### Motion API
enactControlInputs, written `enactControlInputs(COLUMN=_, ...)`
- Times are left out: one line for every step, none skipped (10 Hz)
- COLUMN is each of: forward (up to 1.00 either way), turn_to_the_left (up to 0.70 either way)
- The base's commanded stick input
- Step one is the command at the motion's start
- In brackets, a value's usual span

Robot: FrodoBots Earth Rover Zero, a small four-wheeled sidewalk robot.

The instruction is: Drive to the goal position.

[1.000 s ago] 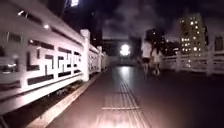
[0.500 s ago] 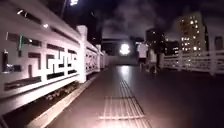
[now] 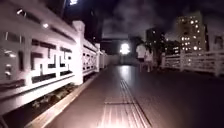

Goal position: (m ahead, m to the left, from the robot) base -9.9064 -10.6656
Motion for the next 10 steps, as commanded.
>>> enactControlInputs(forward=0.45, turn_to_the_left=0.0)
enactControlInputs(forward=0.45, turn_to_the_left=0.0)
enactControlInputs(forward=0.45, turn_to_the_left=0.0)
enactControlInputs(forward=0.45, turn_to_the_left=0.0)
enactControlInputs(forward=0.45, turn_to_the_left=0.0)
enactControlInputs(forward=0.45, turn_to_the_left=0.0)
enactControlInputs(forward=0.45, turn_to_the_left=0.0)
enactControlInputs(forward=0.45, turn_to_the_left=0.0)
enactControlInputs(forward=0.45, turn_to_the_left=0.0)
enactControlInputs(forward=0.45, turn_to_the_left=-0.02)
